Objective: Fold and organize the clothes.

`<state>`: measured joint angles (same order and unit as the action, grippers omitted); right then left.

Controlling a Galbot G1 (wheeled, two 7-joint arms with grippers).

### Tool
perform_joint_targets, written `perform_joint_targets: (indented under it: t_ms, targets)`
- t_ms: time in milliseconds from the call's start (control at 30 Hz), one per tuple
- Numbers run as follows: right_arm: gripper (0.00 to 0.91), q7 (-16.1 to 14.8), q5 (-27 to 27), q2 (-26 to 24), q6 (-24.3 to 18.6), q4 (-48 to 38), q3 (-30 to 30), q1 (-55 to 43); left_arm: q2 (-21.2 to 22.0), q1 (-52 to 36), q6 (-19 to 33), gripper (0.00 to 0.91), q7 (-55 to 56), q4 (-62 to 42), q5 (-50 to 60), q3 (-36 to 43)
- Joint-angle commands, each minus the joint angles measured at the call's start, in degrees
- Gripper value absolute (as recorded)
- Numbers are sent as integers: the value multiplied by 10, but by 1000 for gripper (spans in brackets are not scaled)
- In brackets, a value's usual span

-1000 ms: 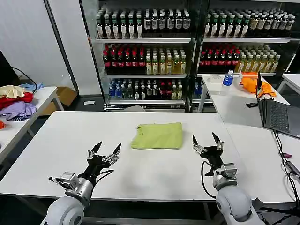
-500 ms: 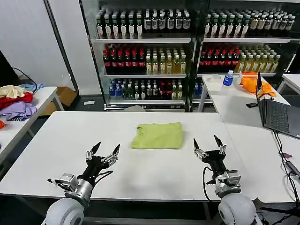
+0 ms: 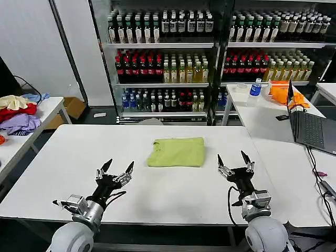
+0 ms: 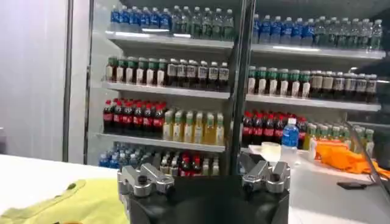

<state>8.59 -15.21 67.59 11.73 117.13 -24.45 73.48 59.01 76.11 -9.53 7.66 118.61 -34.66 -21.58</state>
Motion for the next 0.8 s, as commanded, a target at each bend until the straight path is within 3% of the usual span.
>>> perform_joint_targets:
  t_ms: [33,800]
  targets:
    - [907,1,-2,0,4,3,-1,3,1,0,-1,907,0,0,2,1]
    - [907,7,23,-3,-6,5,4,4,0,1,-1,907,-1,0,3,2]
